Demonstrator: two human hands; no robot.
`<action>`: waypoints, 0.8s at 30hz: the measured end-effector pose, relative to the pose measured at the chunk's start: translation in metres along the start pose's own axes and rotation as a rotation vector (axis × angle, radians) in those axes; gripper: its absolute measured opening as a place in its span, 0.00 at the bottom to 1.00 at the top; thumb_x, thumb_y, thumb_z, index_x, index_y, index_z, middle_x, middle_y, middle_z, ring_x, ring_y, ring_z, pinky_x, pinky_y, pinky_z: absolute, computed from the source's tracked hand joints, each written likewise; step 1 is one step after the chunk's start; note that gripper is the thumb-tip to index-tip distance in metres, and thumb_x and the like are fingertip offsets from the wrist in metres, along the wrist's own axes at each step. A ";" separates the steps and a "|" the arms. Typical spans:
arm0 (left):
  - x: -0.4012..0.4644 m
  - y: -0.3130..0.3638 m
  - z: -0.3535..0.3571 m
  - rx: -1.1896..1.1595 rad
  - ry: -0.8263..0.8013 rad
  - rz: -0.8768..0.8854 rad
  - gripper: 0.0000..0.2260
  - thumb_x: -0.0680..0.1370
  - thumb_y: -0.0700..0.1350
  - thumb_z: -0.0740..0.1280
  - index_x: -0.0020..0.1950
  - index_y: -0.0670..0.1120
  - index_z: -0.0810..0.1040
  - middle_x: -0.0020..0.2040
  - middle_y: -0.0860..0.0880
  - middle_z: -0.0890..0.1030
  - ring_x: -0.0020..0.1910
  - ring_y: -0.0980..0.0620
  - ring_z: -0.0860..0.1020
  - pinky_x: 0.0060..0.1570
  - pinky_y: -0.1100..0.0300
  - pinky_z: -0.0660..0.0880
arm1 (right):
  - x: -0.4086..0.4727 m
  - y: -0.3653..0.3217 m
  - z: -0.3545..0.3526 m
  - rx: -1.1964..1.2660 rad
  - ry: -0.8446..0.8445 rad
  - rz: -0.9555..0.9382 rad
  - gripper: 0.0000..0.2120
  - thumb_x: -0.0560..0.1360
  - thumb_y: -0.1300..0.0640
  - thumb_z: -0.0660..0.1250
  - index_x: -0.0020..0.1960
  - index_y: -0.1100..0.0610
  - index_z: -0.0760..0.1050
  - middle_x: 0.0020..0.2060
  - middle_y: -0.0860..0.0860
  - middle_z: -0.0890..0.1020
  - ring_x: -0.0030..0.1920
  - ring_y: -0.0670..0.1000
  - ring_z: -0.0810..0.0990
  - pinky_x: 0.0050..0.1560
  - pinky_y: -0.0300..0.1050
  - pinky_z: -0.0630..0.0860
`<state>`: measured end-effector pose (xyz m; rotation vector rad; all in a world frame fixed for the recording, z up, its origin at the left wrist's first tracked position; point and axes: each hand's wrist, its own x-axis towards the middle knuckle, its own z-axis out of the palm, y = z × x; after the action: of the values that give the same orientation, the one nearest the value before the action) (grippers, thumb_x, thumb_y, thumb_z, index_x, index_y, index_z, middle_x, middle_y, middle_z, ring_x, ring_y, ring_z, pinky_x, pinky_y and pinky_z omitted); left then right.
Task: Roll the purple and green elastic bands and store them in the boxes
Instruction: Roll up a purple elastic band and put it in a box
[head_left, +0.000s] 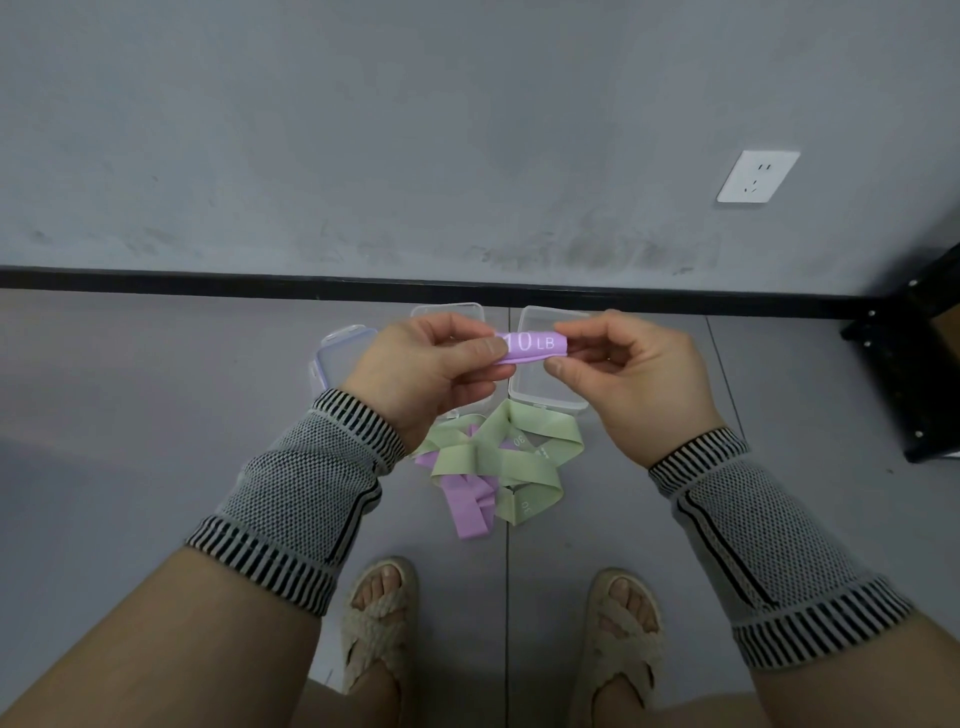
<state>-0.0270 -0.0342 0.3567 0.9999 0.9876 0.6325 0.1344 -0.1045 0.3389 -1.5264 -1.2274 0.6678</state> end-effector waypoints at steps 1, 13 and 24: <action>-0.001 0.000 0.001 0.024 -0.009 0.026 0.04 0.74 0.36 0.68 0.46 0.43 0.77 0.40 0.47 0.83 0.37 0.54 0.83 0.36 0.65 0.79 | 0.000 0.000 0.000 0.005 0.002 0.004 0.16 0.68 0.65 0.75 0.43 0.44 0.78 0.39 0.47 0.84 0.40 0.47 0.82 0.44 0.36 0.79; -0.004 -0.007 0.001 0.772 0.054 0.543 0.20 0.71 0.41 0.73 0.53 0.63 0.73 0.45 0.61 0.79 0.37 0.64 0.80 0.42 0.74 0.74 | 0.000 0.002 -0.005 0.037 0.009 0.038 0.14 0.67 0.65 0.76 0.42 0.46 0.79 0.38 0.48 0.84 0.40 0.48 0.83 0.44 0.39 0.80; 0.000 -0.013 -0.003 0.667 0.066 0.501 0.10 0.72 0.40 0.72 0.46 0.55 0.80 0.38 0.61 0.80 0.36 0.68 0.79 0.41 0.76 0.73 | 0.001 0.002 -0.005 0.040 -0.070 0.082 0.13 0.68 0.64 0.74 0.44 0.47 0.80 0.39 0.47 0.84 0.39 0.42 0.82 0.45 0.37 0.79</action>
<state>-0.0297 -0.0383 0.3442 1.8621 1.0337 0.7643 0.1402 -0.1052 0.3395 -1.5379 -1.2017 0.8002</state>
